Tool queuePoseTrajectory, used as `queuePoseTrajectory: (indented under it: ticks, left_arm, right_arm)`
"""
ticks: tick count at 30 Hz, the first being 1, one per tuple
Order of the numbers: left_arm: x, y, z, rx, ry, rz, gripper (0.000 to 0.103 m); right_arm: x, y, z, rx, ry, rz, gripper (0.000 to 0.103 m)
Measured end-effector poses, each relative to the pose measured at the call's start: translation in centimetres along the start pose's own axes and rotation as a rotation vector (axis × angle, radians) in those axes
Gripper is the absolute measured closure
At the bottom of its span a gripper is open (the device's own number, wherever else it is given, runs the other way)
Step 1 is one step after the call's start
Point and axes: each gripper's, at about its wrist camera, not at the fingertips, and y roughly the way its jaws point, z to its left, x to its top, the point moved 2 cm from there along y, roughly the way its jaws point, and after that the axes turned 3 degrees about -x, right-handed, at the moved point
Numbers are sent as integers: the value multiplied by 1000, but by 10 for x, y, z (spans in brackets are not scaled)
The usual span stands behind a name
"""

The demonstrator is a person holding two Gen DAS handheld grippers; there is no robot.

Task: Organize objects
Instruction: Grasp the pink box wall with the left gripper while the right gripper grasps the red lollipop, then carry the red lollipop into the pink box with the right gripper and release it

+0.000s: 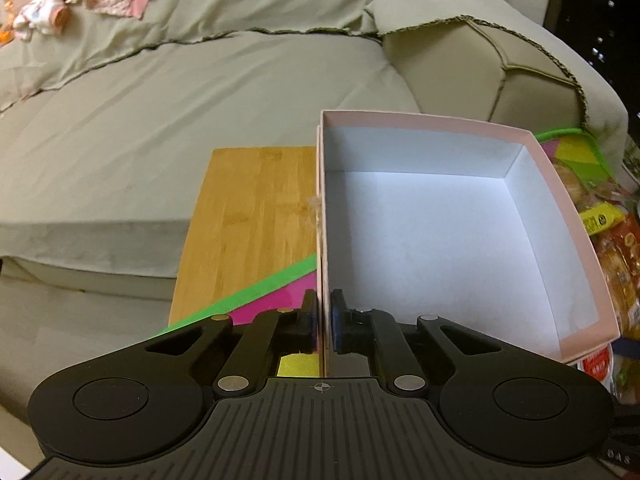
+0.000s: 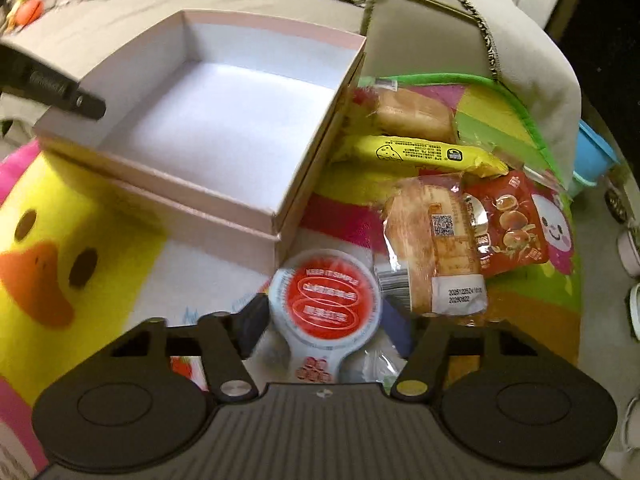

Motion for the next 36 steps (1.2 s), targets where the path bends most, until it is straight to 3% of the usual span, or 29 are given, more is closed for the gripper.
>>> queuePoseTrajectory:
  ticks: [6,11,16,19,24,27,31,36]
  left_arm:
    - [0,-1,-2,22,-20,26,95]
    - [1,-4,0,21,-48,27,95]
    - [2,-2,3,13,-84,21,95]
    - [1,-2,6,-3,-100,19,95]
    - [0,-6,10,-36,-81,22,94]
    - [0,-5,8,-40,-57,20,94]
    - [-3,-3,7,-34,-48,33,95]
    - [-6,-2,5,-41,-34,47,94]
  right_arm:
    - [-1,-17,-9,58,15,31,44]
    - [12,-66,-20,113,36,15,44]
    - [60,-116,-32,165,96,-47,44]
    - [100,-131,-17,166,57,-136,44]
    - [152,-112,46,166,-31,-309,44]
    - [179,-82,60,249,31,-305,41]
    - [194,-68,36,264,173,-315,35]
    - [166,-85,-19,138,205,-336,19]
